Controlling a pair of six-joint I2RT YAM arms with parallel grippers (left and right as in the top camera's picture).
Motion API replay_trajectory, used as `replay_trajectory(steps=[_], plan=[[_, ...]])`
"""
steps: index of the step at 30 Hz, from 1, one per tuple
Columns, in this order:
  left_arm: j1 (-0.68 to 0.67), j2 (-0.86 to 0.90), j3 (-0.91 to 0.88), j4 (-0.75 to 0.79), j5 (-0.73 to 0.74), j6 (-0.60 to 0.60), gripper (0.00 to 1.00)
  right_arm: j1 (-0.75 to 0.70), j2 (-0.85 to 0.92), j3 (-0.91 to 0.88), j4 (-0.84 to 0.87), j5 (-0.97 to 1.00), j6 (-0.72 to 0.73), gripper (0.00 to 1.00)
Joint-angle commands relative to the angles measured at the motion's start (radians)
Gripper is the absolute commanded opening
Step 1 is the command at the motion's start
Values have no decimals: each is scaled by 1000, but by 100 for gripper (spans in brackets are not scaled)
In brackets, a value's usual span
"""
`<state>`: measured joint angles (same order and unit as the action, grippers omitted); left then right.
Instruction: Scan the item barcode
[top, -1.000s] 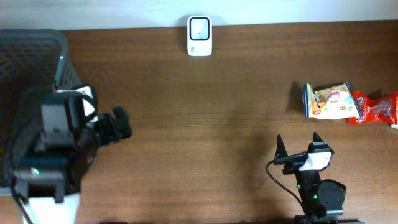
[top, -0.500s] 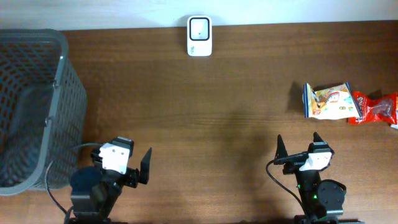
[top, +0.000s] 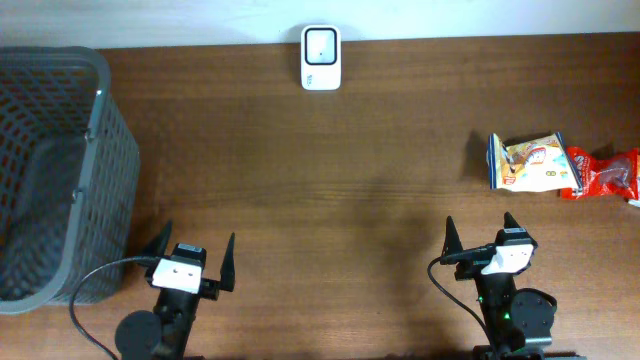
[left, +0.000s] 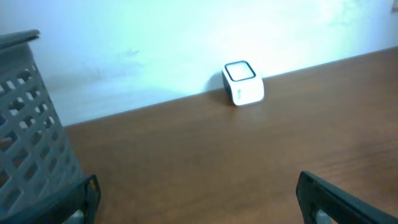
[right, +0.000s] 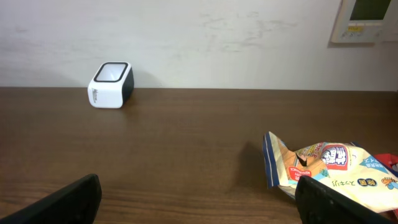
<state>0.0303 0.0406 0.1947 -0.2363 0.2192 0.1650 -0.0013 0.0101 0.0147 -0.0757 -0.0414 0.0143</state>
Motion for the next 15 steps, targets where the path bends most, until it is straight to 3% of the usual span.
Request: replay_trajectory(steps=[1,4,7,11,15], plan=[[12,-36,-115,115,-6,13,99,-6,-7,-9,-2,8,-7,98],[12,-36,-187,235,-11,6,99,-6,-7,-9,-2,8,-7,98],[12,-36,-185,243,-61,-12,99,-6,-7,-9,-2,8,-7,99],[11,-36,-185,219,-258,-214,99,-6,-7,-9,-2,8,-7,98],[5,-36,-185,153,-286,-229,99,-6,-7,-9,-2,8,-7,98]])
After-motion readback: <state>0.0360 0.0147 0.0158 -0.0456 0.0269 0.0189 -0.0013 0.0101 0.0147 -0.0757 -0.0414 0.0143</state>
